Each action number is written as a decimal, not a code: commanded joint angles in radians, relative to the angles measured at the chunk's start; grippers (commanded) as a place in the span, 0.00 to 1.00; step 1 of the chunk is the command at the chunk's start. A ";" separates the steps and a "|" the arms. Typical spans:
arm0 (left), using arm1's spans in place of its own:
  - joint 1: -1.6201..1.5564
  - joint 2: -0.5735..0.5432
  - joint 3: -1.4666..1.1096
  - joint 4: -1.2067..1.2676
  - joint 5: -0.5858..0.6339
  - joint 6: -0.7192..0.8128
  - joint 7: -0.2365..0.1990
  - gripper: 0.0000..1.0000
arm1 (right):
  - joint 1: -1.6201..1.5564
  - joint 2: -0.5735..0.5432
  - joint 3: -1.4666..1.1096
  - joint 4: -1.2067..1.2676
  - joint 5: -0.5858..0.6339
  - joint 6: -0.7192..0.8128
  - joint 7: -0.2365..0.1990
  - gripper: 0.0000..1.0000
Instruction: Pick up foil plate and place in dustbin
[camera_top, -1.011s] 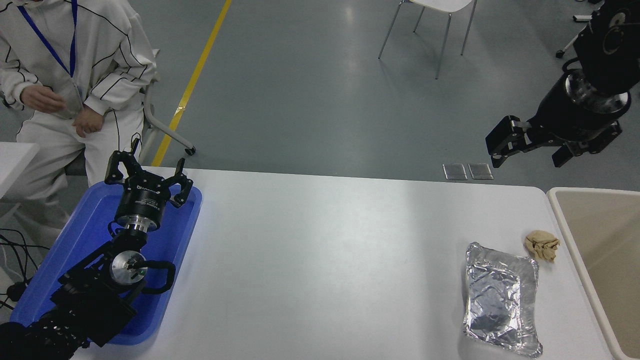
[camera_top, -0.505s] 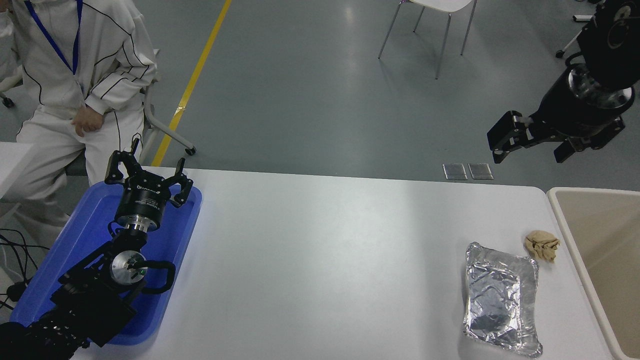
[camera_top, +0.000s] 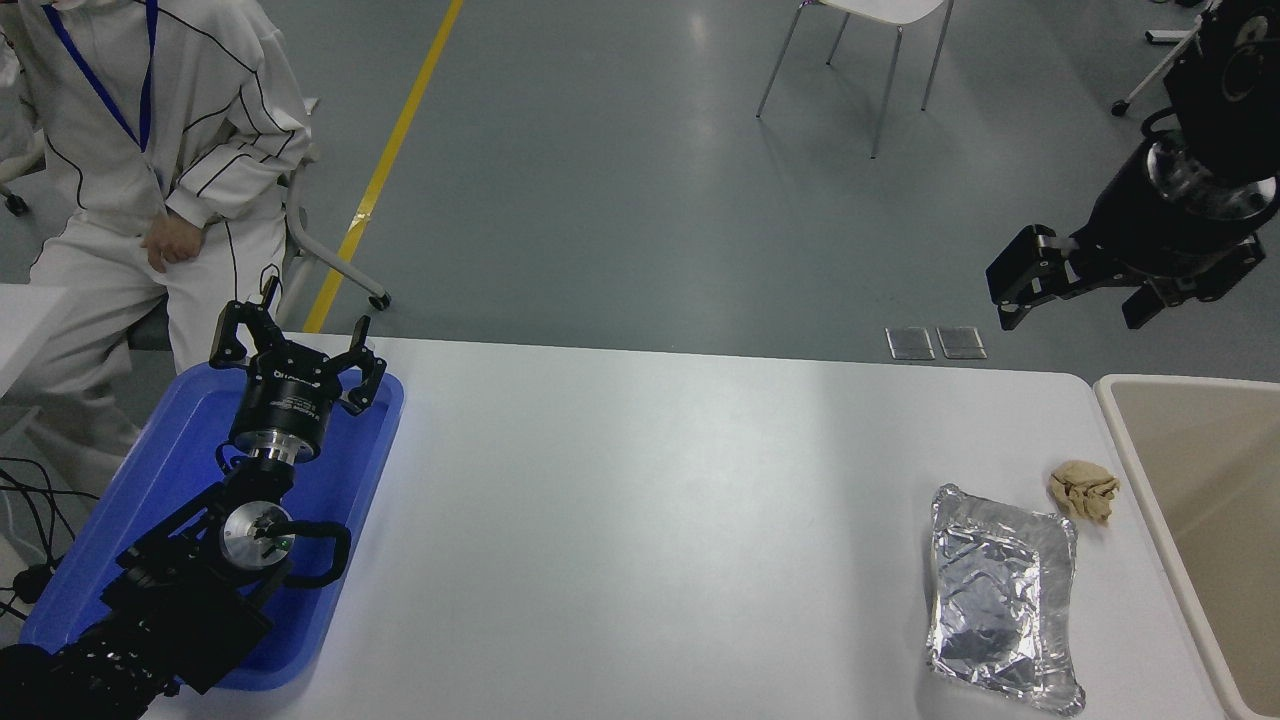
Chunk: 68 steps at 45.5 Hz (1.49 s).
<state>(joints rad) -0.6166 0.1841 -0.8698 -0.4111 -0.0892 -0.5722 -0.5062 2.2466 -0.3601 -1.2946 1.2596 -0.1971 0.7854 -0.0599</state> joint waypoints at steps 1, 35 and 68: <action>0.001 0.000 0.000 0.000 0.000 0.000 0.000 1.00 | -0.044 0.001 0.003 0.001 0.010 0.000 0.002 1.00; 0.000 0.000 0.000 0.000 0.000 0.000 0.000 1.00 | -0.375 -0.060 0.100 0.003 -0.012 -0.209 0.003 0.98; 0.001 0.000 -0.002 0.000 0.000 0.000 0.000 1.00 | -0.694 -0.112 0.202 -0.037 -0.137 -0.491 0.003 0.94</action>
<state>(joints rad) -0.6151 0.1841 -0.8700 -0.4111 -0.0889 -0.5722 -0.5062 1.6810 -0.4576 -1.1320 1.2500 -0.3100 0.3931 -0.0569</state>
